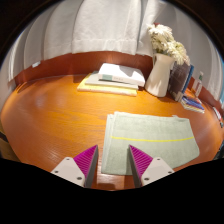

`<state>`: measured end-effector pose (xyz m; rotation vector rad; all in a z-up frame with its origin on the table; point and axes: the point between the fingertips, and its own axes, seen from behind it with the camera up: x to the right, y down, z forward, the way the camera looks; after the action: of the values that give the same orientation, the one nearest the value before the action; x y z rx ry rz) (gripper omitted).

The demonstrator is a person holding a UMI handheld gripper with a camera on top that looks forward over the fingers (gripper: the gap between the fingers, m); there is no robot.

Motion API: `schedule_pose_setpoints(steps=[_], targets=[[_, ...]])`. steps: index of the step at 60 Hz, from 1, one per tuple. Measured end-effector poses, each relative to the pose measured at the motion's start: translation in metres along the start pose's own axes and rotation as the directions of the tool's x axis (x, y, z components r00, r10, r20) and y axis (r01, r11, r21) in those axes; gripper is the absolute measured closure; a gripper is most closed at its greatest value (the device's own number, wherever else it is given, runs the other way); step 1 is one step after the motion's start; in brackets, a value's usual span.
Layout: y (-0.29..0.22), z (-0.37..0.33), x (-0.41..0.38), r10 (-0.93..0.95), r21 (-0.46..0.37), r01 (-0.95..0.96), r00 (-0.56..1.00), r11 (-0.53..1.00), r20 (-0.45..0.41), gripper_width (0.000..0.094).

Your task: Fold towel

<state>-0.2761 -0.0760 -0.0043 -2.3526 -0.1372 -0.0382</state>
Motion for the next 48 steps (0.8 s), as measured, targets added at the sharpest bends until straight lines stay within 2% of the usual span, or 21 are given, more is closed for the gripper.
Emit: schedule_pose_setpoints(steps=[3,8,12,13,20,28,36,41,48], targets=[[0.005,0.006,0.0,0.001,-0.033,-0.001,1.0,0.999,-0.008,0.0408],[0.003,0.01,0.009,0.067,-0.001,-0.067,0.998,0.998,-0.02,0.0565],[0.004,0.01,0.023,0.058,0.012,-0.057,0.996,0.998,-0.066,0.0817],[0.004,0.011,0.025,0.048,0.013,-0.047,0.996,0.999,-0.078,0.0851],[0.006,0.014,0.025,-0.004,-0.009,0.004,0.997,1.0,-0.075,0.0899],[0.0,0.006,0.026,-0.018,-0.045,0.015,0.998,0.999,-0.052,0.0906],[-0.056,-0.034,0.071,-0.038,0.046,0.043,0.996,0.998,-0.085,0.0906],[-0.085,-0.06,0.124,-0.032,0.1,0.047,0.99,0.994,-0.139,0.0906],[-0.093,-0.076,0.203,0.009,0.139,0.016,0.983,0.99,-0.182,0.0905]])
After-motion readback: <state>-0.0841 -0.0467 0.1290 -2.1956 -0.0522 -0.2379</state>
